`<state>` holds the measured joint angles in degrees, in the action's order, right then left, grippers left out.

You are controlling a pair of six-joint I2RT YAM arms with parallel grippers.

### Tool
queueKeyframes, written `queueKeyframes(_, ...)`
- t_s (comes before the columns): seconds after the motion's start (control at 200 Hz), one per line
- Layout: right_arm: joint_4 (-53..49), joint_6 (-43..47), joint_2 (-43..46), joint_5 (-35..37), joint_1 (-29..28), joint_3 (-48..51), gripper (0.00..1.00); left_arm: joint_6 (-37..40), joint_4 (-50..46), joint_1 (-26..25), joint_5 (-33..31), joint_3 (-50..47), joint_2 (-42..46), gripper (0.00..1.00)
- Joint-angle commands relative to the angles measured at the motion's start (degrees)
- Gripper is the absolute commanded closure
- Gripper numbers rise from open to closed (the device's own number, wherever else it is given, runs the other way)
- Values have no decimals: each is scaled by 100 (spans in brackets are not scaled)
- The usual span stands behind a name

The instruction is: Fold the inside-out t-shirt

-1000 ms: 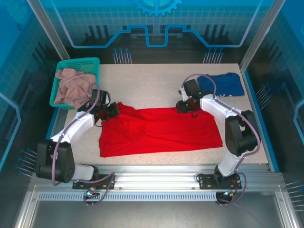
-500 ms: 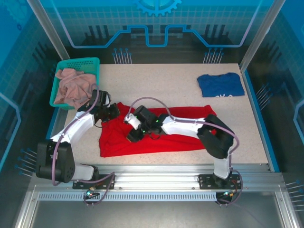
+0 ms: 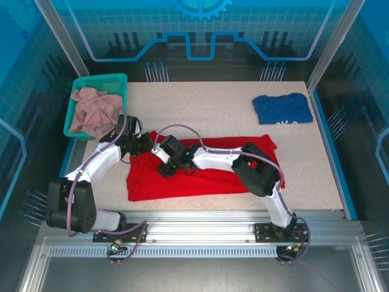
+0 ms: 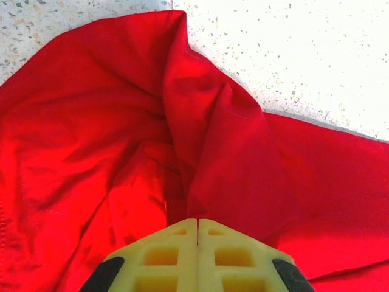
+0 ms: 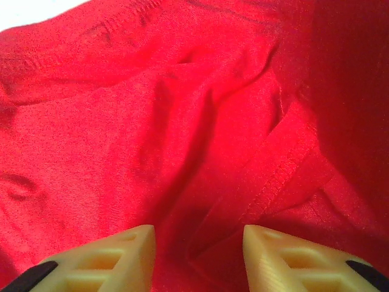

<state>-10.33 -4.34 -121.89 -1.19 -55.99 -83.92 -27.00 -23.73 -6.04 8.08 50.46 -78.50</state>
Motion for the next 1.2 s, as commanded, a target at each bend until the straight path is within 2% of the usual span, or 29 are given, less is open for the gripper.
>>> queueKeyframes(0.0,-210,109,-190,280,-110,-164,60,50,-19,41,169,-1,-43,100)
queueKeyframes(0.085,-233,126,-204,325,-114,-178,64,55,-17,42,167,0,-60,100)
queueKeyframes(0.37,-189,35,57,497,-118,-63,90,77,-18,42,115,-6,-69,100)
queueKeyframes(0.49,-189,11,214,462,-123,19,98,88,-28,42,97,1,-78,100)
queueKeyframes(0.845,-353,-41,752,124,-88,289,100,94,-71,42,-46,8,-95,100)
queueKeyframes(1.195,-722,283,1256,-416,-17,734,100,112,-182,42,-274,-50,-133,100)
